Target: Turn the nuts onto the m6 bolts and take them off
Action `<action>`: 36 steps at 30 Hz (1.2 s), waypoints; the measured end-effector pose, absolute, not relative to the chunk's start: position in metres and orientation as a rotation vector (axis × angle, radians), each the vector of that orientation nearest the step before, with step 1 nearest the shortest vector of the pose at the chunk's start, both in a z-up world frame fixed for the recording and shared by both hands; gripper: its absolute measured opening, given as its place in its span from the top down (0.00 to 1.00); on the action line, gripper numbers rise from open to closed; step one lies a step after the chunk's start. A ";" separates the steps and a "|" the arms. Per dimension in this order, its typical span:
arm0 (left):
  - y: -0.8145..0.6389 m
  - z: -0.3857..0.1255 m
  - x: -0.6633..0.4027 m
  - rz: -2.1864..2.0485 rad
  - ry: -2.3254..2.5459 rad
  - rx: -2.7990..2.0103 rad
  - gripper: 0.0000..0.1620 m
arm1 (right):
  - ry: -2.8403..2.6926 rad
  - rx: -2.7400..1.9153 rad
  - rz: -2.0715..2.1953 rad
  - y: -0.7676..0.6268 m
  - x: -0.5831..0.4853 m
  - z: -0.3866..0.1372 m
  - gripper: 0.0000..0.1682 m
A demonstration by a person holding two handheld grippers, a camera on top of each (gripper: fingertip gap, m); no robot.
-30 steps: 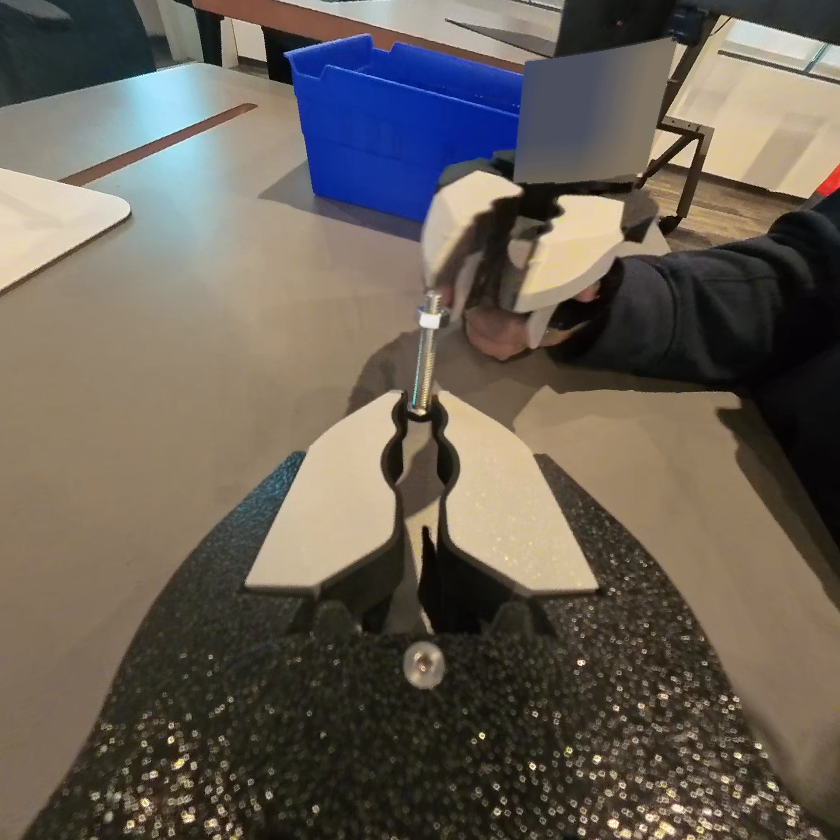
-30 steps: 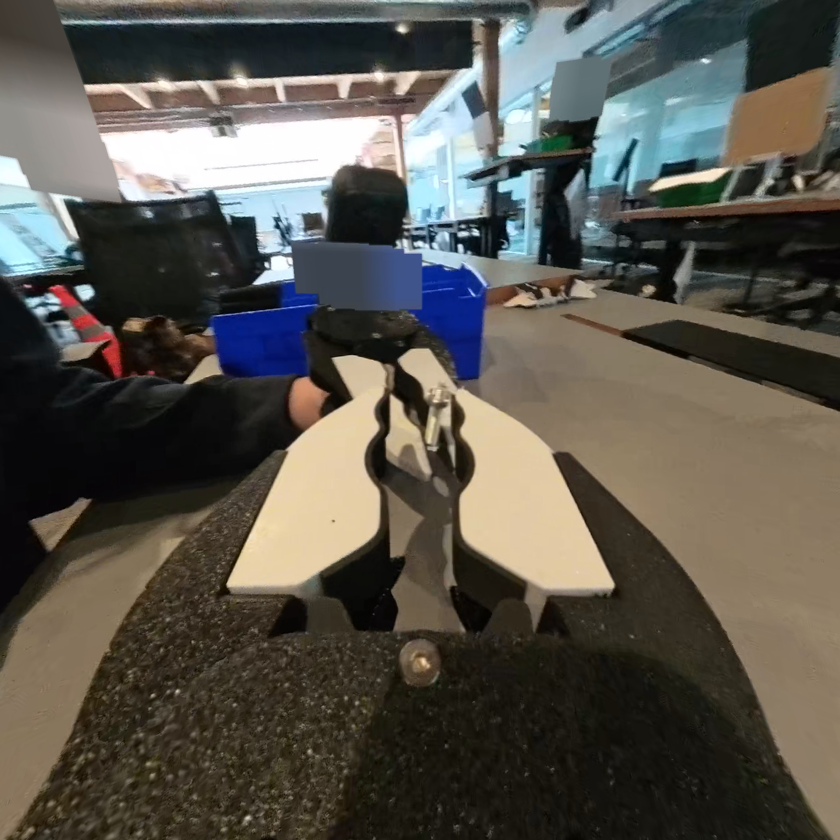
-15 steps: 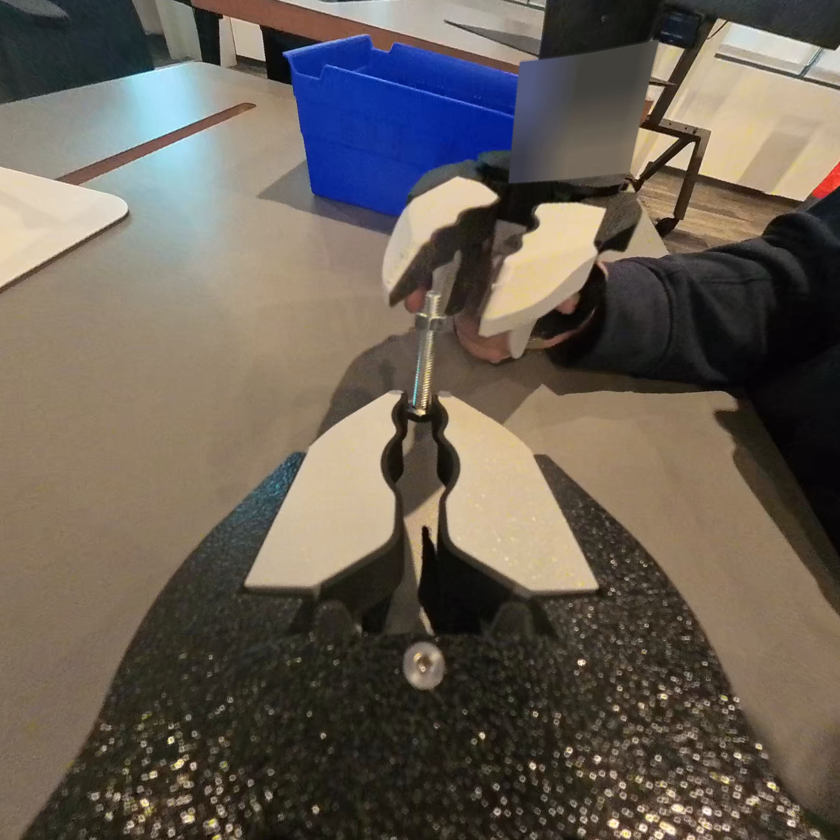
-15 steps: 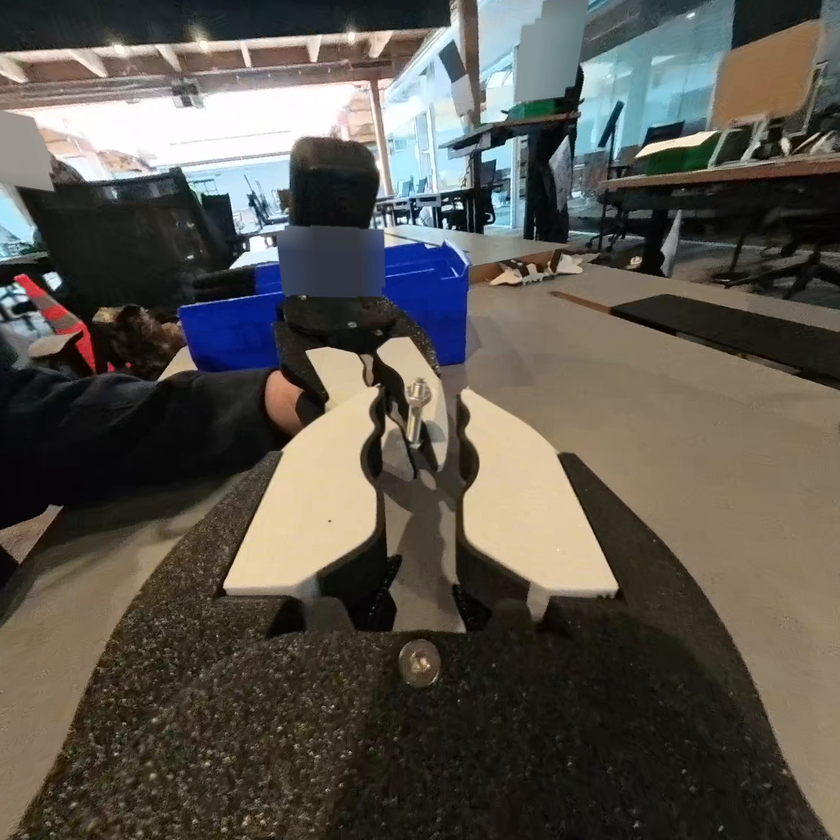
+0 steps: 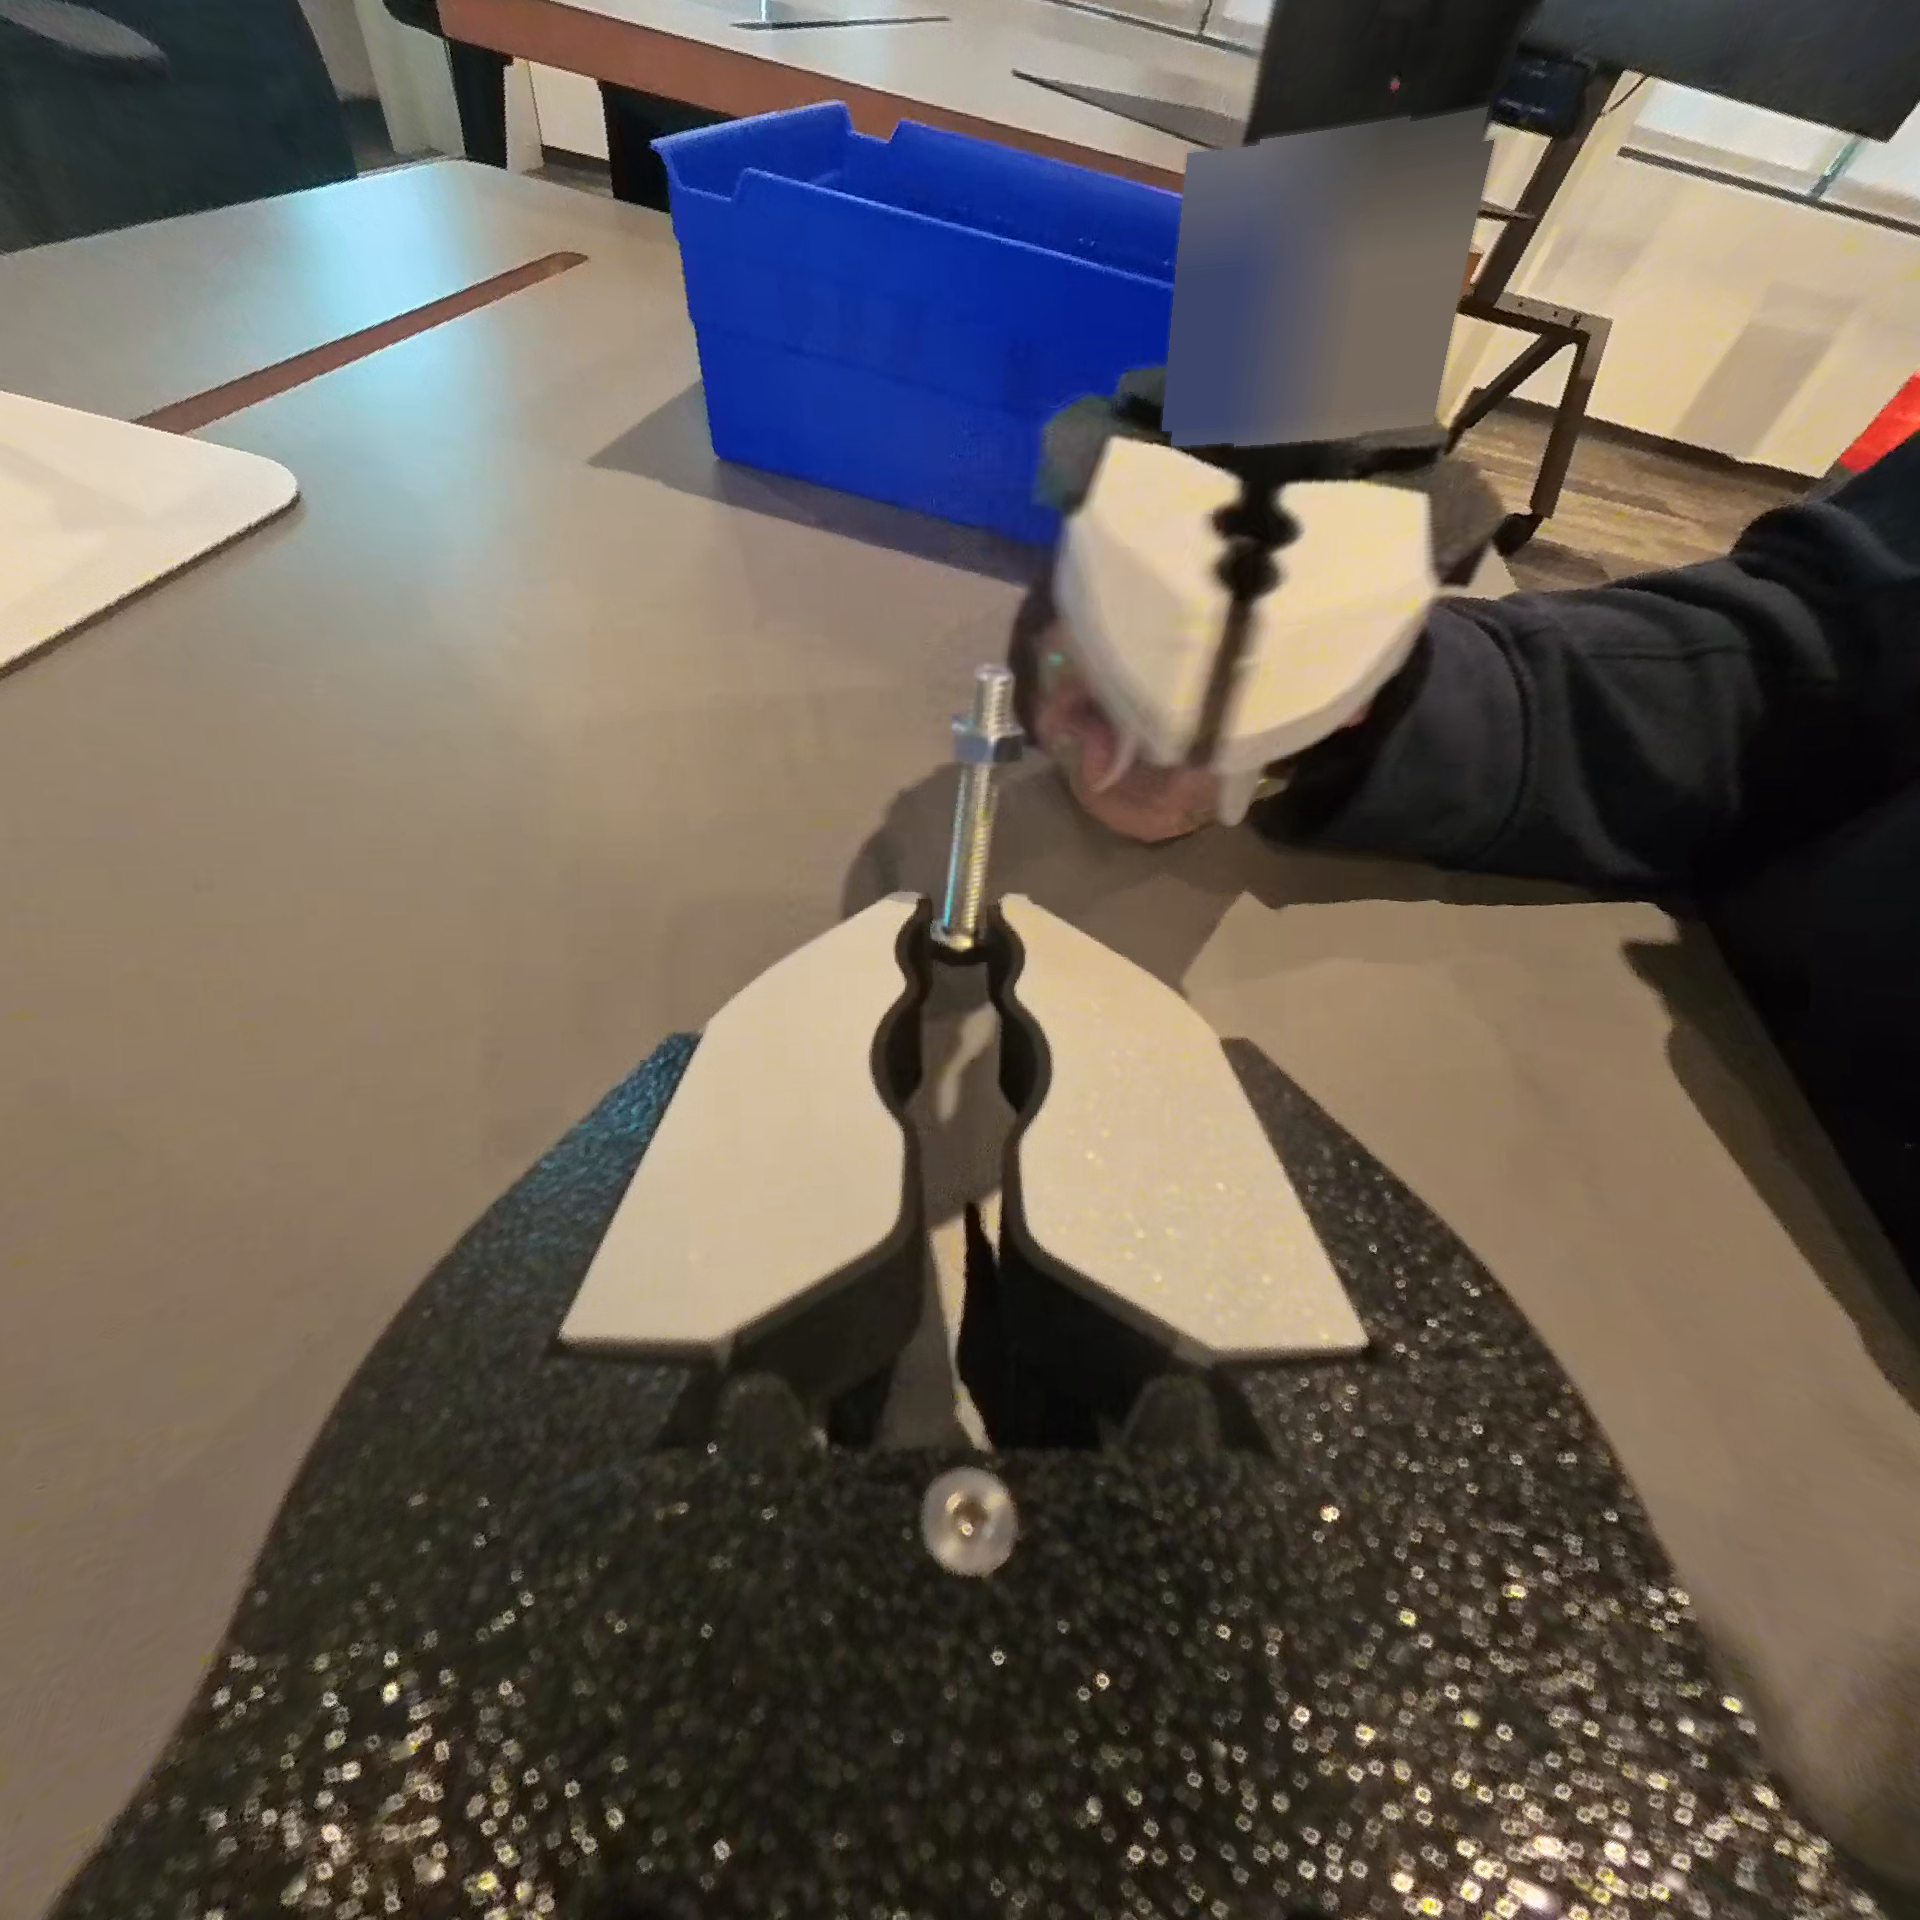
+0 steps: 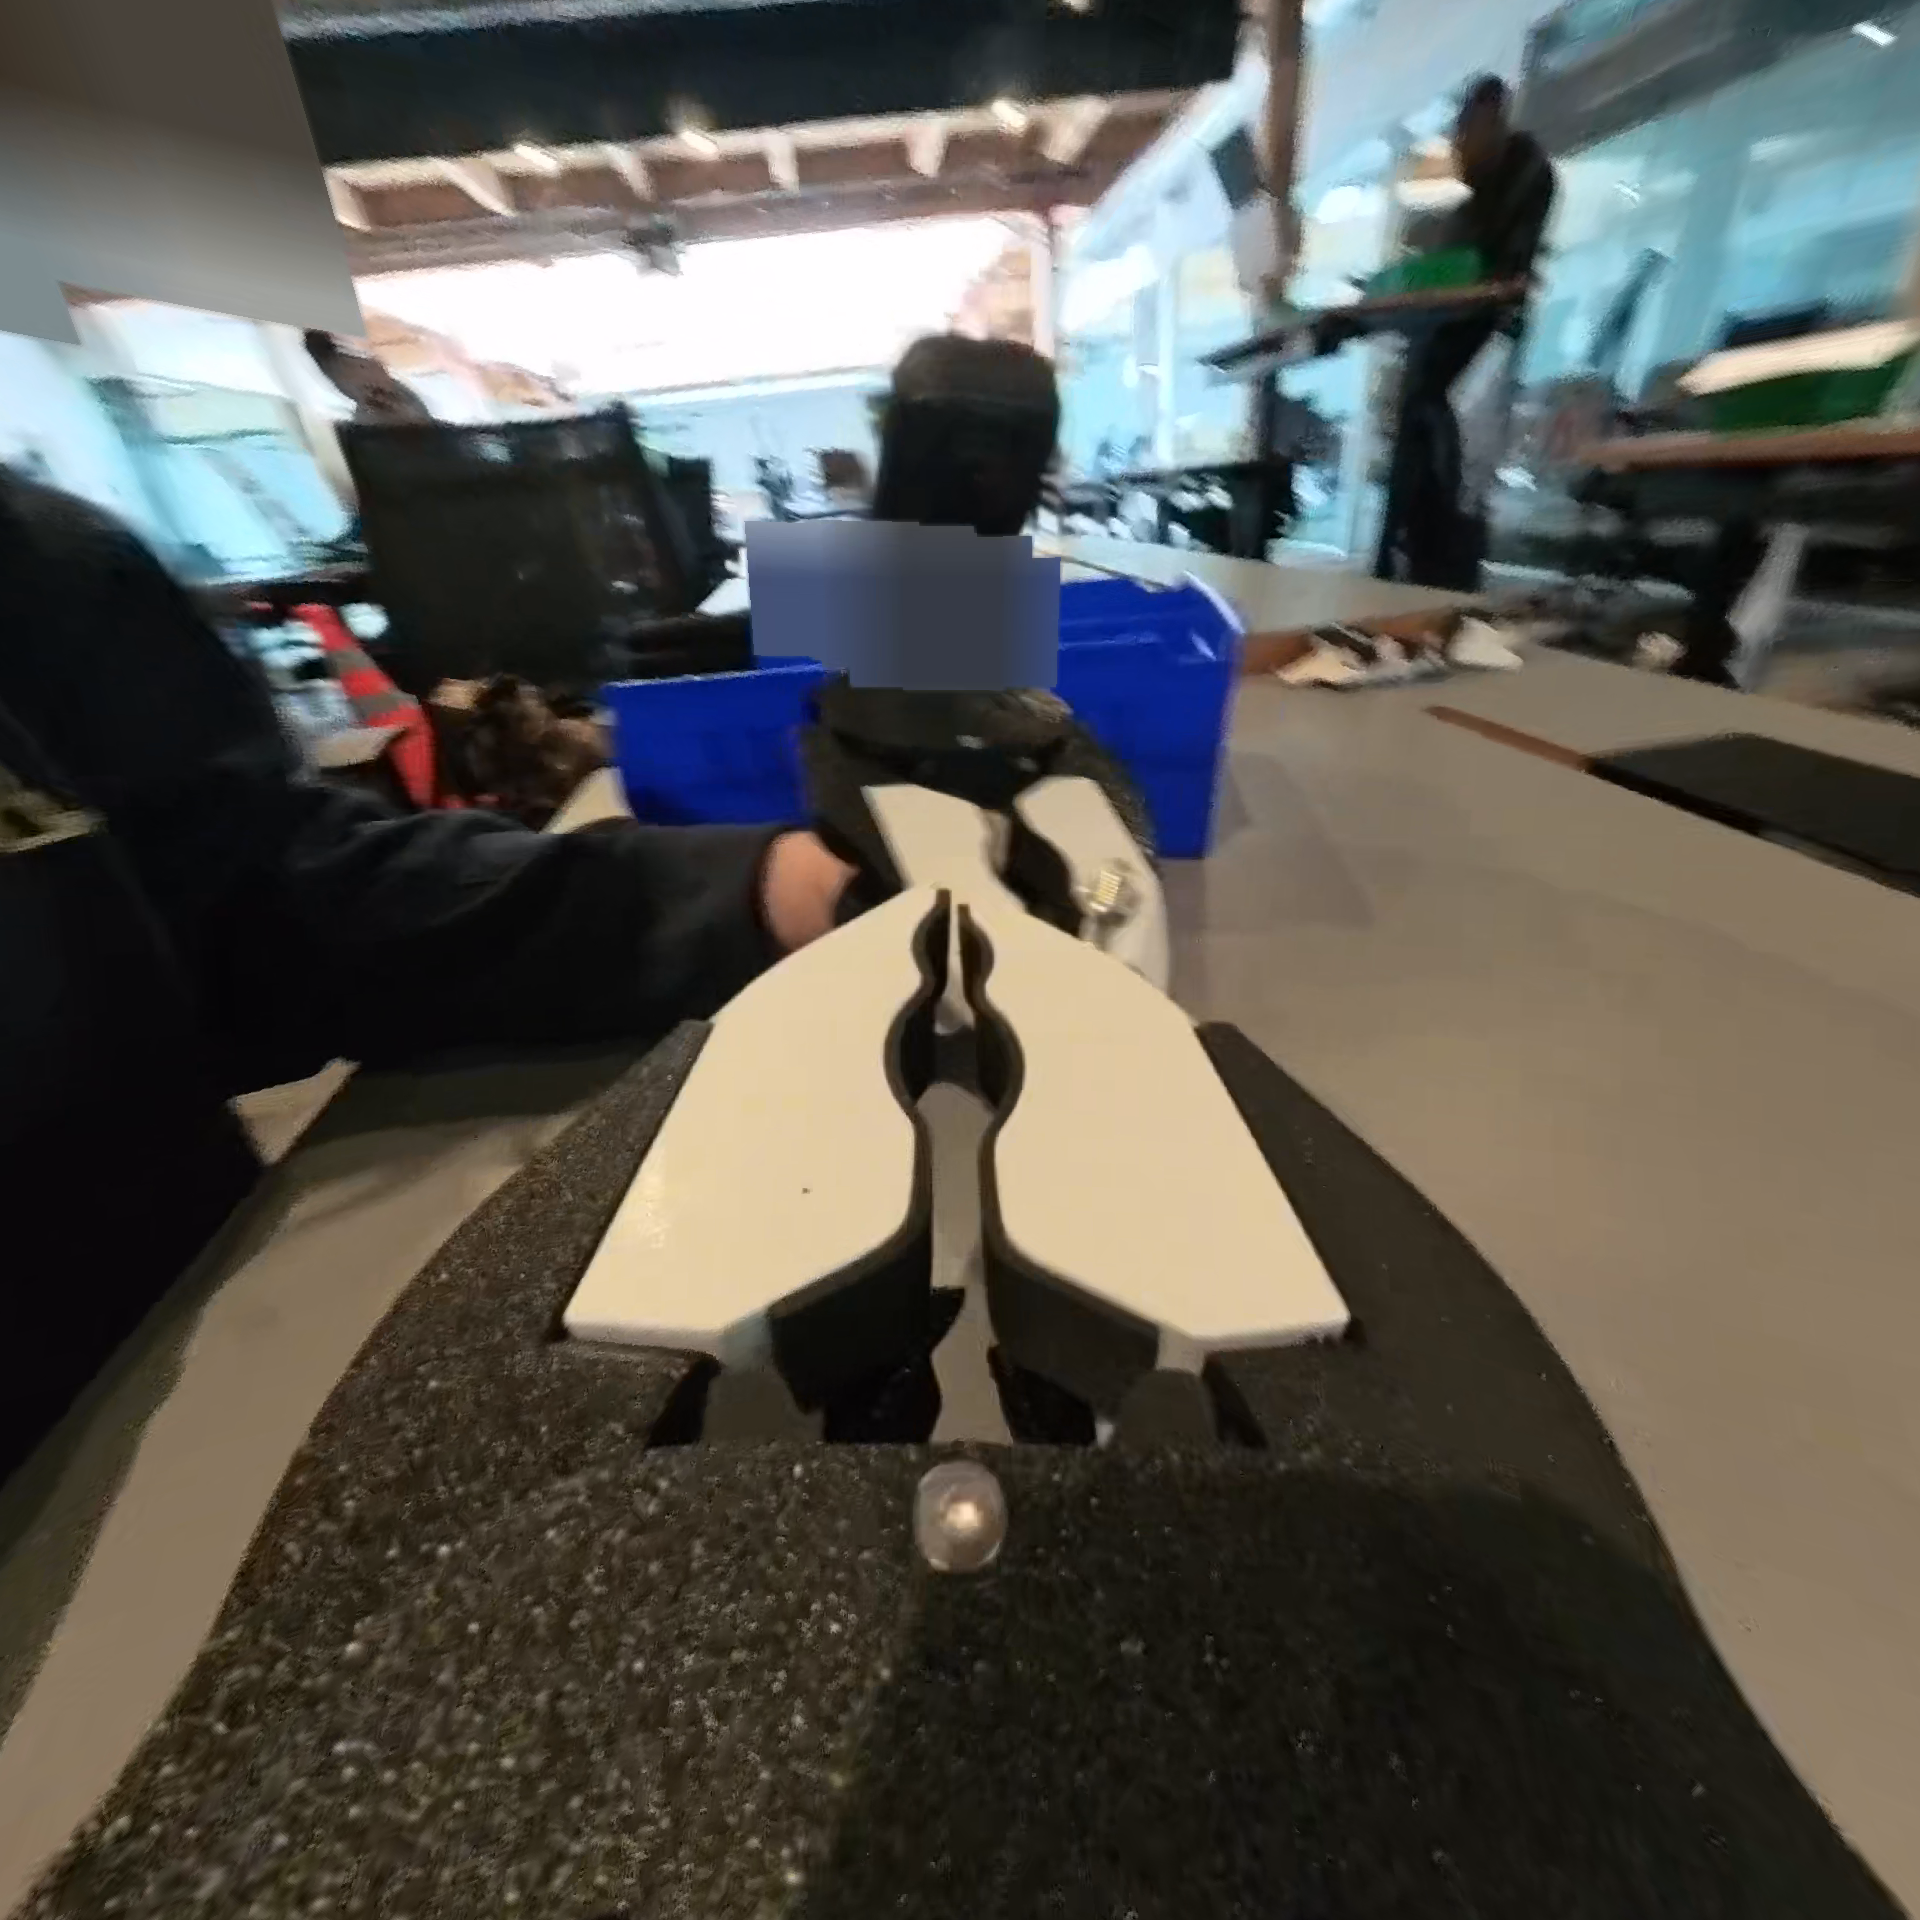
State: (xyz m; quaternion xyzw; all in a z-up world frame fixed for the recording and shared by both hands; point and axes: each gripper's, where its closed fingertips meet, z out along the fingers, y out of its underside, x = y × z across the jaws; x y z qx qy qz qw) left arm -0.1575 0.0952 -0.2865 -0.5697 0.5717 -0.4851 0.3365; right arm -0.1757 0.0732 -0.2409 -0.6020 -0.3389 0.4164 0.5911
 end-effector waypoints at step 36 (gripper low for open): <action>0.096 -0.286 -0.158 -1.281 1.482 -1.488 0.94 | -0.860 -1.424 1.000 0.068 -0.182 -0.246 0.98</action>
